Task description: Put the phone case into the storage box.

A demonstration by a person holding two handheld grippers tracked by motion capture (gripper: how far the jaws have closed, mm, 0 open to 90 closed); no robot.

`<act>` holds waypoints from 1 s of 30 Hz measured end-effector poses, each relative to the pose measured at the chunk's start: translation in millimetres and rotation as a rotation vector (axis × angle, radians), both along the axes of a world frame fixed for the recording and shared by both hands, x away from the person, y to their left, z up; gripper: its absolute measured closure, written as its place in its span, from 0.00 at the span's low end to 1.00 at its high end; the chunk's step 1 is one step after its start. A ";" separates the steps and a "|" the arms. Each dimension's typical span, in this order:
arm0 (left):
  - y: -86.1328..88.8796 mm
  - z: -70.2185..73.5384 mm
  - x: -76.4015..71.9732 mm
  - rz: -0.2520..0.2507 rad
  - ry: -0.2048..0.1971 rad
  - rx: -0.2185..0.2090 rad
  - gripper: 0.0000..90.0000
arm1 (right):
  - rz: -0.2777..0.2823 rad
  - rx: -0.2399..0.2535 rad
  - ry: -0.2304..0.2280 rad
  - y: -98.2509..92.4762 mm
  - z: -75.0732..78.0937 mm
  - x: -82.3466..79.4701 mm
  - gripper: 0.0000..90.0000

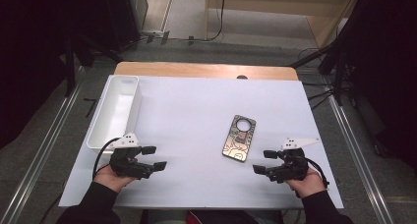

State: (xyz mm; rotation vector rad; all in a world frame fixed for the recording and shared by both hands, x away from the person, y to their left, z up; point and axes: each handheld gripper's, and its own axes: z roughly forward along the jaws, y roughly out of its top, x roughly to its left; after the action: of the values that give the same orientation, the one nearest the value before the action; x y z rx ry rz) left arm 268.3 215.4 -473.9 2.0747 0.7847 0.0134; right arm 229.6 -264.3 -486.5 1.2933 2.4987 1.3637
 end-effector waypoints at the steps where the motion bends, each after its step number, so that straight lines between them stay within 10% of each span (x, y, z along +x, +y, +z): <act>1: 0.2 0.0 0.0 0.000 0.000 0.000 0.26 | 0.001 0.004 -0.001 0.7 -0.1 0.5 0.21; 30: 1.7 -0.1 0.5 0.004 0.002 0.005 0.26 | -0.040 0.029 0.001 -9.5 3.4 8.9 0.21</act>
State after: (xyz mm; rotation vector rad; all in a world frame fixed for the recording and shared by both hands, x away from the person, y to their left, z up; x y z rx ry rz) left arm 268.8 217.0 -474.0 2.0785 0.7906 0.0161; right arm 238.5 -273.9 -483.1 1.3423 2.4486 1.3966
